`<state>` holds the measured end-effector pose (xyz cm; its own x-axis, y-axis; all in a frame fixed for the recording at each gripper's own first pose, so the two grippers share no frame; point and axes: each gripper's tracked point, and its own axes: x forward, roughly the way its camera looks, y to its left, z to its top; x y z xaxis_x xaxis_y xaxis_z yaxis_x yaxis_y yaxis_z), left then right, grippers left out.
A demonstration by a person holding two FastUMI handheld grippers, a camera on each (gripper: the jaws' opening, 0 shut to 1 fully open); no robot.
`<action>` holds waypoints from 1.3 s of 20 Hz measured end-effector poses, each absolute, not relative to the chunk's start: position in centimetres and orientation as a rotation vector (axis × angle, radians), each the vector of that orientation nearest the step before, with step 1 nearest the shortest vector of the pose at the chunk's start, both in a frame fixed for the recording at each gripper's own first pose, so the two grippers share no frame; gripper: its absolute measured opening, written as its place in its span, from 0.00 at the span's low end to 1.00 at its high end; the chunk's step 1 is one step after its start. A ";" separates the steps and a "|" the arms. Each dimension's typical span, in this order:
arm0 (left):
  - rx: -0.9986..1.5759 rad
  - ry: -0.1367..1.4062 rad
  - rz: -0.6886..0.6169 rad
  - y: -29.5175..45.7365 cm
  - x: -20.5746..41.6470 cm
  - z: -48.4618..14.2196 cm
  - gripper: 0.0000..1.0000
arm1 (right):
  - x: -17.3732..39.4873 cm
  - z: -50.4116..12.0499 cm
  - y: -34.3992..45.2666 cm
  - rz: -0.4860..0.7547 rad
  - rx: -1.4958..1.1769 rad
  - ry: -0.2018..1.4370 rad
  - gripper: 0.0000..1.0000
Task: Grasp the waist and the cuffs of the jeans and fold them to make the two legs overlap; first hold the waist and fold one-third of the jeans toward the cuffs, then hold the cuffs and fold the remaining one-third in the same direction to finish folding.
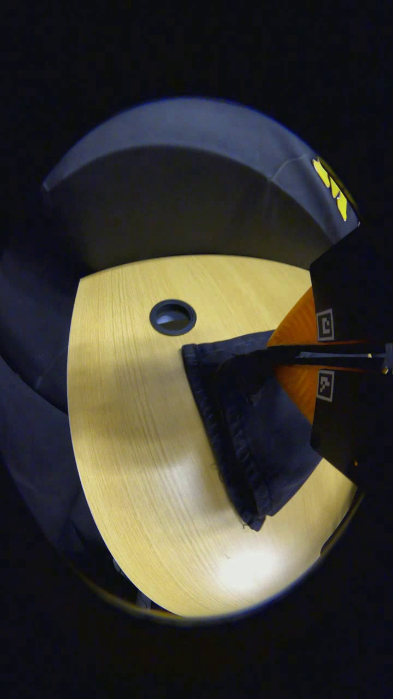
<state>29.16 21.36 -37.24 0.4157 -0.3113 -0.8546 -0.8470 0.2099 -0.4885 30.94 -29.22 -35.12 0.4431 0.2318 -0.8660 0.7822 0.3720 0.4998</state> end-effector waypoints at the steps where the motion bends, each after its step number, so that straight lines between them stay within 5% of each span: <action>1: -1.367 1.136 0.522 21.3 29.3 -37.4 0.06 | 31.1 -35.4 -29.3 -0.454 1.161 1.092 0.01; 5: -1.326 1.129 0.518 21.0 29.5 -37.0 0.25 | 31.8 -35.0 -29.0 -0.418 1.086 1.051 0.24; 6: -1.298 1.128 0.499 20.6 29.5 -36.8 0.22 | 31.7 -35.1 -28.8 -0.411 1.056 1.047 0.27; 9: -1.145 1.137 0.504 20.9 29.7 -35.3 0.99 | 31.3 -34.3 -28.8 -0.389 0.983 1.032 0.66; 10: -1.103 1.128 0.506 21.2 29.6 -34.3 0.99 | 31.4 -33.5 -28.8 -0.382 0.969 1.005 0.81; 11: -1.069 1.109 0.508 21.3 29.5 -33.2 0.99 | 31.1 -32.5 -28.9 -0.372 0.938 0.979 0.75; 16: -0.766 0.955 0.404 19.4 29.0 -23.2 1.00 | 28.5 -24.2 -29.4 -0.285 0.615 0.731 0.85; 22: -0.336 0.513 0.221 14.4 25.8 -7.6 0.99 | 21.3 -10.4 -25.8 -0.140 0.239 0.326 0.86; 26: -0.193 0.257 0.155 10.5 21.4 -1.7 0.99 | 13.6 -7.5 -22.2 -0.080 0.203 0.232 0.85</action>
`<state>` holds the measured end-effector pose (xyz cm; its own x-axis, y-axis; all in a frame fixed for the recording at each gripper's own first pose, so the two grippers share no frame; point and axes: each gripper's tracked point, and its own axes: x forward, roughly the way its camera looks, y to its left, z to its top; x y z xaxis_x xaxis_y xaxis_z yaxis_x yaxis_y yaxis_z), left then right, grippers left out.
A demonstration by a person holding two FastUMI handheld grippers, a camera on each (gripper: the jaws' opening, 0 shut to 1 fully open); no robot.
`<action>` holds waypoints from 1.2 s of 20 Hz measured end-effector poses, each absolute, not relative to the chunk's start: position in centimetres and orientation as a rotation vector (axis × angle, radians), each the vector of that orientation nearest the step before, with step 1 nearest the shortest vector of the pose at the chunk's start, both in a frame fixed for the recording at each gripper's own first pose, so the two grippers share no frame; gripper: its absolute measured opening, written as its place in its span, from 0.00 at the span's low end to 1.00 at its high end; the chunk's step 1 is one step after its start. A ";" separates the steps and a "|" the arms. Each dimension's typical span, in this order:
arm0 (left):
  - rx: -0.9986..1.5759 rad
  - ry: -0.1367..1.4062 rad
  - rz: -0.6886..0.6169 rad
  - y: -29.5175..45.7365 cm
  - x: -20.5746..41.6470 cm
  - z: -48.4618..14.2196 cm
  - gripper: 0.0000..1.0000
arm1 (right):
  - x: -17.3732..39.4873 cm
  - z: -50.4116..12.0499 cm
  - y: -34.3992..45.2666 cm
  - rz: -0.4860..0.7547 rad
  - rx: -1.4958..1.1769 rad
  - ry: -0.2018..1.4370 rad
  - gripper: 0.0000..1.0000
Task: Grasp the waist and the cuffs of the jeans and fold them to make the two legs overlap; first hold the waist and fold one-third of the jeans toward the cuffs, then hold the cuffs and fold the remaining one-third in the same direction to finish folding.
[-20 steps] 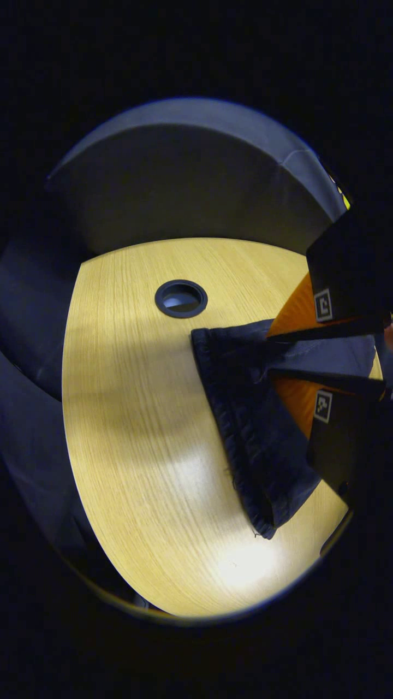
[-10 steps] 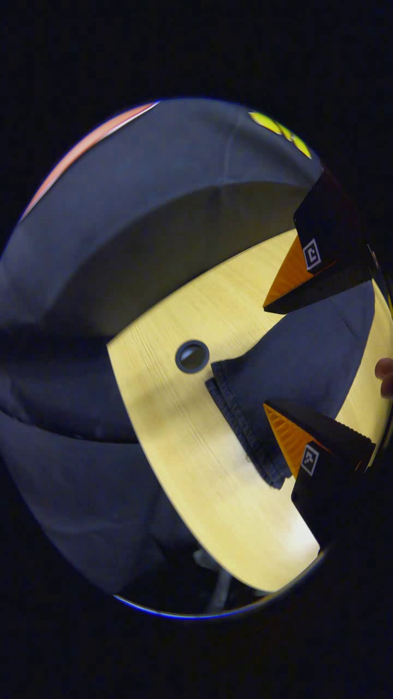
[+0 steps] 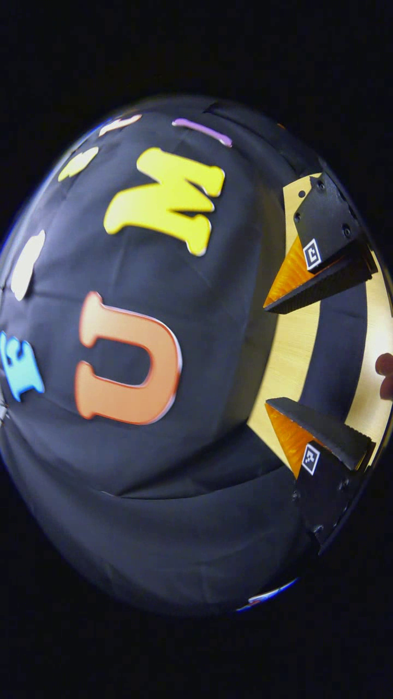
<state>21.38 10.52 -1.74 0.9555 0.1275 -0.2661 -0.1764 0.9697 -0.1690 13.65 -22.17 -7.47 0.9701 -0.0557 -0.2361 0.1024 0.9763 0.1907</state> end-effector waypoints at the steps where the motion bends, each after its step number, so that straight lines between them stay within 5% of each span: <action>1: -0.178 0.235 0.148 9.6 19.9 -1.5 0.99 | 11.7 -7.3 -21.5 -0.080 0.187 0.232 0.92; 3: -0.152 0.202 0.142 8.1 17.0 -1.1 0.99 | 8.3 -6.5 -20.9 -0.115 0.136 0.204 0.82; 4: -0.143 0.191 0.131 6.7 15.7 -1.1 0.99 | 6.9 -6.0 -20.7 -0.132 0.125 0.181 0.93; 5: -0.130 0.183 0.123 5.6 14.5 -1.3 0.98 | 5.8 -6.1 -20.7 -0.151 0.122 0.176 0.82; 10: -0.140 0.190 0.112 1.7 10.4 -1.6 0.98 | 3.4 -10.9 -22.6 -0.196 0.206 0.263 0.90; 24: -0.102 0.303 0.217 1.1 9.4 -1.8 0.98 | 16.5 -35.2 -33.5 -0.445 0.539 0.511 0.89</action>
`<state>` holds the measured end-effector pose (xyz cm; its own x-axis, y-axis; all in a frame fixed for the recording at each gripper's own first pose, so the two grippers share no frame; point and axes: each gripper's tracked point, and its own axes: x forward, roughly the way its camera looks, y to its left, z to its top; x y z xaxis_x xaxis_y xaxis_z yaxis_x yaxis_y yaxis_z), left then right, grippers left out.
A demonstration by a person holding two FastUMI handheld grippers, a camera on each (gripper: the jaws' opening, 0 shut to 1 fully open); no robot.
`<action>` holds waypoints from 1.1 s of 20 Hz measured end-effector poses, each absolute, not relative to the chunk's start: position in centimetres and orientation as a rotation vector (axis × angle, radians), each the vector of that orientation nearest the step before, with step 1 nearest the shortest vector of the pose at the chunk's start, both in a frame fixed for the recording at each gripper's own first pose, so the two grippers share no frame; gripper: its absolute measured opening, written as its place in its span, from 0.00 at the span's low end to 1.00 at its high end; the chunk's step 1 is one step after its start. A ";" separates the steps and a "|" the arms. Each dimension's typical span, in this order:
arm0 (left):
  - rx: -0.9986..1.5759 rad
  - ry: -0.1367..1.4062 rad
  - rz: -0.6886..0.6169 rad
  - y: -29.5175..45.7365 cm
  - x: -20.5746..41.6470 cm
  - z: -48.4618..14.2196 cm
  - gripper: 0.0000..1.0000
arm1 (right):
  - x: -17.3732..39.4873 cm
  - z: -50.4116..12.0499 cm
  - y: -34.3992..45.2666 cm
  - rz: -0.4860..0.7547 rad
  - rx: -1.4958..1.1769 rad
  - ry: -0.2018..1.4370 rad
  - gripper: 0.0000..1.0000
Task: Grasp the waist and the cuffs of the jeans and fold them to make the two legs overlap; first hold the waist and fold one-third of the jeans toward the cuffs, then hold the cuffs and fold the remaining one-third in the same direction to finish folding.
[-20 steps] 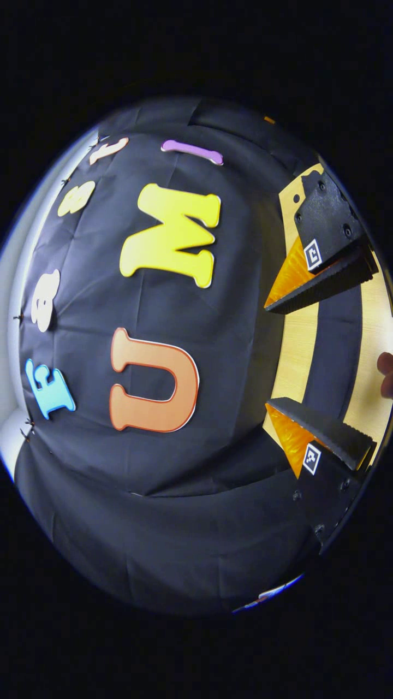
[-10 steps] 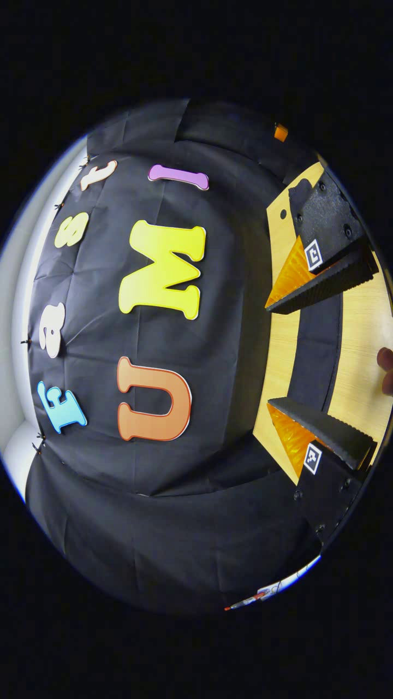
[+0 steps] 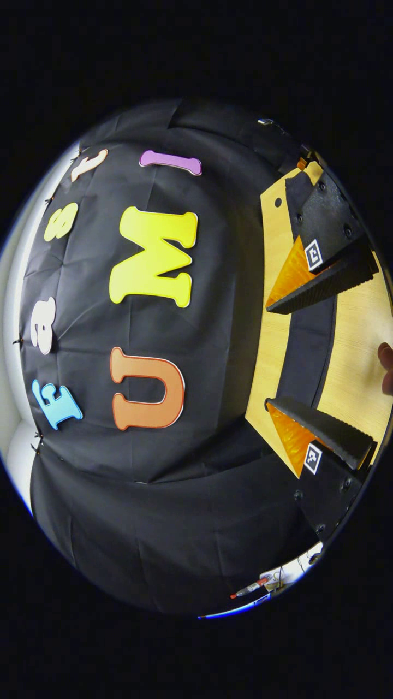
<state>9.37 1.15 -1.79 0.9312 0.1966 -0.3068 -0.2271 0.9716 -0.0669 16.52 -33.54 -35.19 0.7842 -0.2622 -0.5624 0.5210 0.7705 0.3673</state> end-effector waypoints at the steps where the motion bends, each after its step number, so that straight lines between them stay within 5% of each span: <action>1: -0.106 0.316 0.223 1.0 9.6 -2.2 0.98 | 17.4 -36.0 -34.5 -0.460 0.547 0.513 0.88; 7: -0.091 0.375 0.258 0.6 9.9 -4.0 0.99 | 20.5 -39.9 -34.8 -0.418 0.512 0.581 0.88; 8: -0.091 0.377 0.262 0.7 9.9 -4.1 0.98 | 20.5 -40.3 -34.4 -0.402 0.489 0.593 0.95; 12: -0.085 0.385 0.273 0.6 10.1 -4.6 0.98 | 21.4 -40.7 -33.6 -0.332 0.404 0.598 0.85; 19: -0.104 0.397 0.267 0.3 9.8 -5.4 0.98 | 21.4 -39.5 -33.1 -0.250 0.339 0.722 0.21; 20: -0.107 0.395 0.266 0.4 9.5 -5.5 0.98 | 21.6 -38.7 -33.1 -0.252 0.339 0.731 0.21; 21: -0.107 0.391 0.270 0.8 9.3 -5.5 0.98 | 21.5 -38.0 -33.0 -0.252 0.342 0.737 0.04; 22: -0.107 0.383 0.275 1.2 9.2 -5.3 0.99 | 21.6 -37.3 -32.9 -0.251 0.345 0.733 0.08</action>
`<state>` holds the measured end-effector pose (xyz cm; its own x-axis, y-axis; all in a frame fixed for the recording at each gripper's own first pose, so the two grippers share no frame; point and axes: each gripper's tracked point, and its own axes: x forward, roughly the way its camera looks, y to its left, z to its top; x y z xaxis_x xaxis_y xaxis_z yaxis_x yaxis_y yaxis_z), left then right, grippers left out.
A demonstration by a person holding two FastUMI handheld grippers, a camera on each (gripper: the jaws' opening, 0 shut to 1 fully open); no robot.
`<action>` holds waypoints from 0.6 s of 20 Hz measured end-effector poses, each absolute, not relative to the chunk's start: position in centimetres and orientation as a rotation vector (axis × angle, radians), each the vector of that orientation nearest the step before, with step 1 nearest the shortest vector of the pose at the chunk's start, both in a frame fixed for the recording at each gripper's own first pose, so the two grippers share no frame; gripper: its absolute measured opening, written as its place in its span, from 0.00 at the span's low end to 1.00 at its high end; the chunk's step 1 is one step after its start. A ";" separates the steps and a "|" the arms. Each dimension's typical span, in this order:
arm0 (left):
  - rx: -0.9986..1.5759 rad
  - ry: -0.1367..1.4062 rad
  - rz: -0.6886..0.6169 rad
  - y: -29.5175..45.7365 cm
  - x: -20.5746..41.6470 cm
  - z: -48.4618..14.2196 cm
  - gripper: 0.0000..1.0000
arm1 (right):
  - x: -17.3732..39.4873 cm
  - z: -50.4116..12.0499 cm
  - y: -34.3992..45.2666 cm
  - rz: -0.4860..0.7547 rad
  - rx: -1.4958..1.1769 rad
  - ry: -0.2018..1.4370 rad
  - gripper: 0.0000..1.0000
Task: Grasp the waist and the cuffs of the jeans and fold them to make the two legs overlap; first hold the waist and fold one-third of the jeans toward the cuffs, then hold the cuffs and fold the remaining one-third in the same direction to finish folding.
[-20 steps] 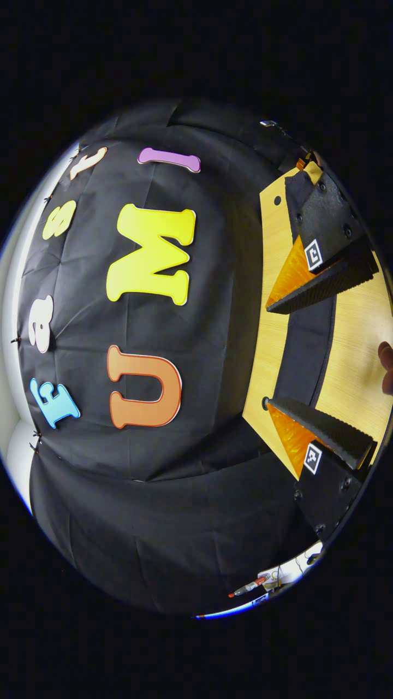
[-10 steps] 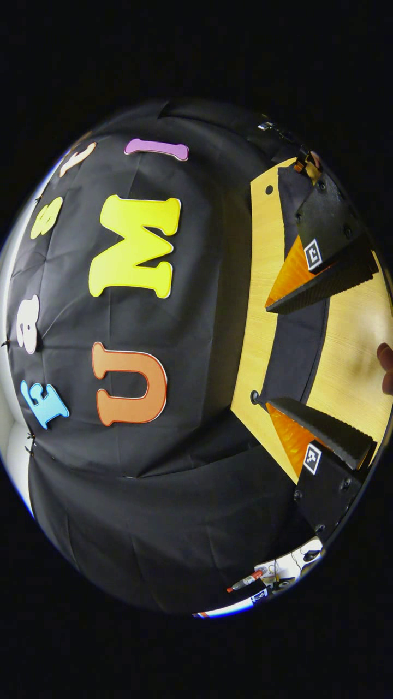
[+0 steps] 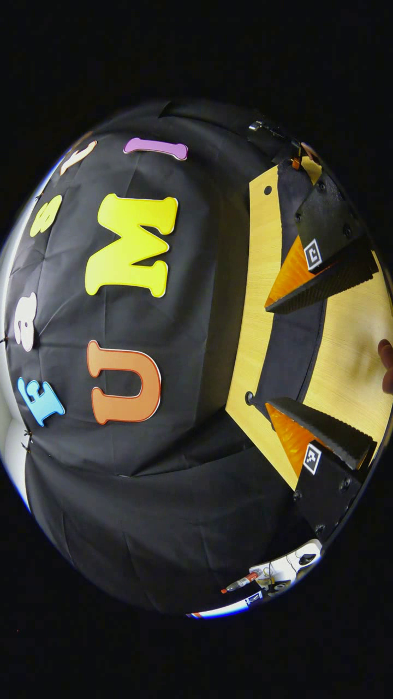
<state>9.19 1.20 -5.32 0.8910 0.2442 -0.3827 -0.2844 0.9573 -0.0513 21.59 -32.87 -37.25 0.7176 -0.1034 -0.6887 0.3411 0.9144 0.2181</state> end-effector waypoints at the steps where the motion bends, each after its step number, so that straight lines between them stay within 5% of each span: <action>1: -0.107 0.375 0.279 1.6 9.0 -5.1 0.99 | 21.7 -36.1 -32.8 -0.248 0.340 0.720 0.04; 7: -0.132 0.324 0.301 4.7 7.7 -4.9 0.98 | 21.1 -25.6 -28.5 -0.151 0.294 0.615 0.07; 12: -0.111 0.272 0.317 7.7 5.7 -4.8 0.98 | 20.8 -12.9 -17.3 -0.018 0.223 0.506 0.07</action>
<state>5.75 7.74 -4.79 0.9142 0.2921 -0.2809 -0.3218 0.9445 -0.0653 20.76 -17.35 -12.93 0.8750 0.0382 -0.4826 0.0719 0.9756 0.2075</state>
